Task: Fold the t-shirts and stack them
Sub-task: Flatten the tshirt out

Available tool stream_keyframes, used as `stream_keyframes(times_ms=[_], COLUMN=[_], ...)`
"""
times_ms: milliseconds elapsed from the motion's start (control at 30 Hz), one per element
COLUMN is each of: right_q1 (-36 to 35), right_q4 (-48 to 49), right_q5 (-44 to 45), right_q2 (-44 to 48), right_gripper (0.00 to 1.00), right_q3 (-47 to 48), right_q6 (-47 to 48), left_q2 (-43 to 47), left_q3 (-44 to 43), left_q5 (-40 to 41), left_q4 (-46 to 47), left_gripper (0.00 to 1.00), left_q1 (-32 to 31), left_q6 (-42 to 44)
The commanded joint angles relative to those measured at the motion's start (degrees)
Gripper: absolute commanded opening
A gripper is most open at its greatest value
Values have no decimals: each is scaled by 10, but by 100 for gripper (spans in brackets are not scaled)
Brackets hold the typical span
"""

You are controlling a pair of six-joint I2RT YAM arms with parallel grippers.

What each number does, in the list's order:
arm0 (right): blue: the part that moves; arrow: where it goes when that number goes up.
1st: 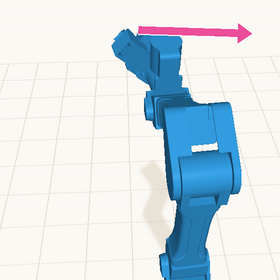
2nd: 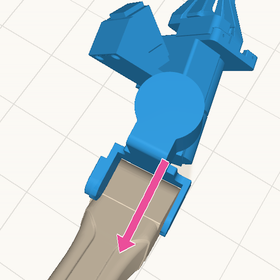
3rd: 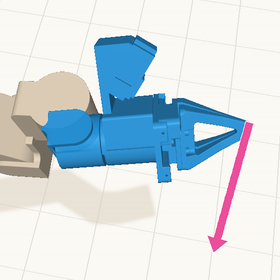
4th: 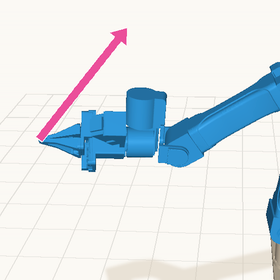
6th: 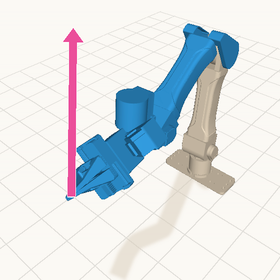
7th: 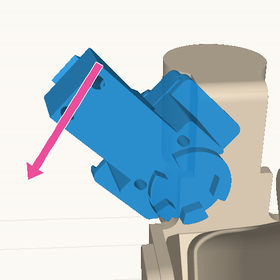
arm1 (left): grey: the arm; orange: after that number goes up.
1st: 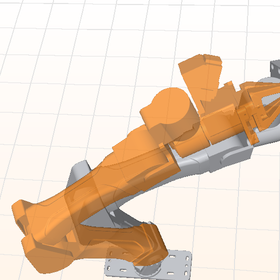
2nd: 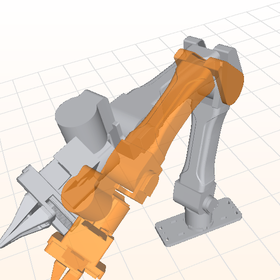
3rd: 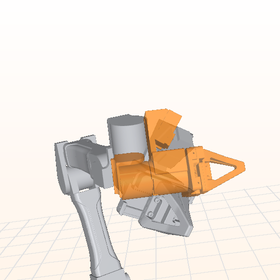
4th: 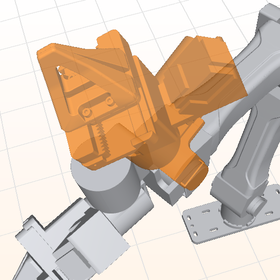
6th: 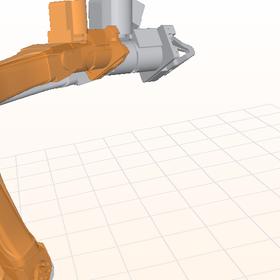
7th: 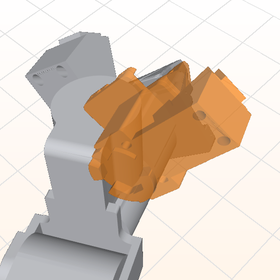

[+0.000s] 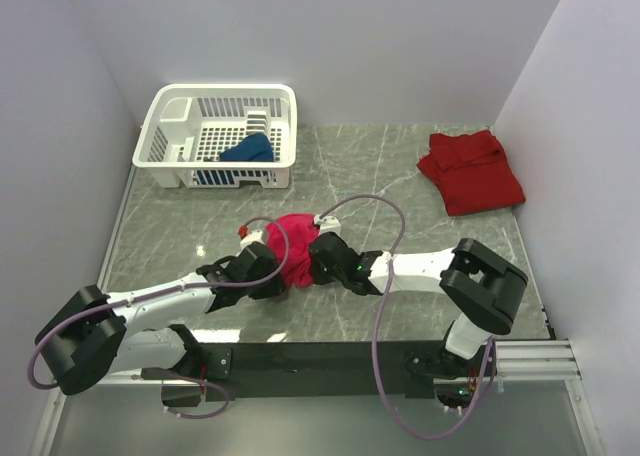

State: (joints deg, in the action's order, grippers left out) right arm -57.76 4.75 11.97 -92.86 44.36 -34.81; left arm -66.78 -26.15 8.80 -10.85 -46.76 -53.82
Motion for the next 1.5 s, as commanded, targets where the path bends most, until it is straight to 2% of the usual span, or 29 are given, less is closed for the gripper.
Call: stream_keyframes(times_ms=[0,33,67,133,167,333,600,667,833,933,1000,1100,1133,1167,1200,1233,1267,1300,1333,1467], right_q1=[0,0,2,4,6,24,82,106,128,150,178,222,229,236,242,242,243,243,243,243], right_q4=[8,8,8,-1,-6,-62,-164,-188,-217,-248,-247,-203,-193,-184,-185,-187,-193,-193,-190,-162], right_q5=[12,13,17,24,36,93,166,180,219,257,250,177,162,149,135,132,129,114,106,72], right_q2=[-19,-22,-24,-20,-15,76,270,306,407,428,442,440,429,415,379,361,345,326,323,346], right_gripper=[19,10,0,0,0,0,0,0,0,0,0,0,0,0,0,10,16,21,30,45], right_q3=[20,19,19,16,15,1,3,8,22,45,51,35,31,29,31,35,42,43,36,8], right_q6=[-9,-9,-9,-5,-1,25,80,92,125,139,143,149,150,149,149,145,142,140,134,124], left_q2=[-9,-13,-16,-19,-19,9,98,112,160,162,156,134,123,109,76,61,51,46,49,47], left_q3=[8,8,8,6,0,-39,-194,-234,-271,-276,-271,-245,-239,-239,-245,-257,-259,-255,-241,-203], left_q5=[-5,-7,-7,-6,-1,33,110,118,110,135,127,94,96,117,124,129,120,116,115,77], left_q4=[29,34,36,36,34,-7,-112,-125,-129,-138,-134,-88,-78,-66,-69,-75,-73,-65,-55,-16], left_gripper=[41,36,25,11,0,0,0,0,0,0,1,25,48,57,70,74,76,77,76,74], left_q1=[-3,-2,-3,-3,-3,-3,-1,2,7,36,94,170,178,180,180,180,175,167,155,69], left_q6=[3,5,6,7,10,34,93,107,131,146,152,159,165,167,168,167,168,169,168,140])
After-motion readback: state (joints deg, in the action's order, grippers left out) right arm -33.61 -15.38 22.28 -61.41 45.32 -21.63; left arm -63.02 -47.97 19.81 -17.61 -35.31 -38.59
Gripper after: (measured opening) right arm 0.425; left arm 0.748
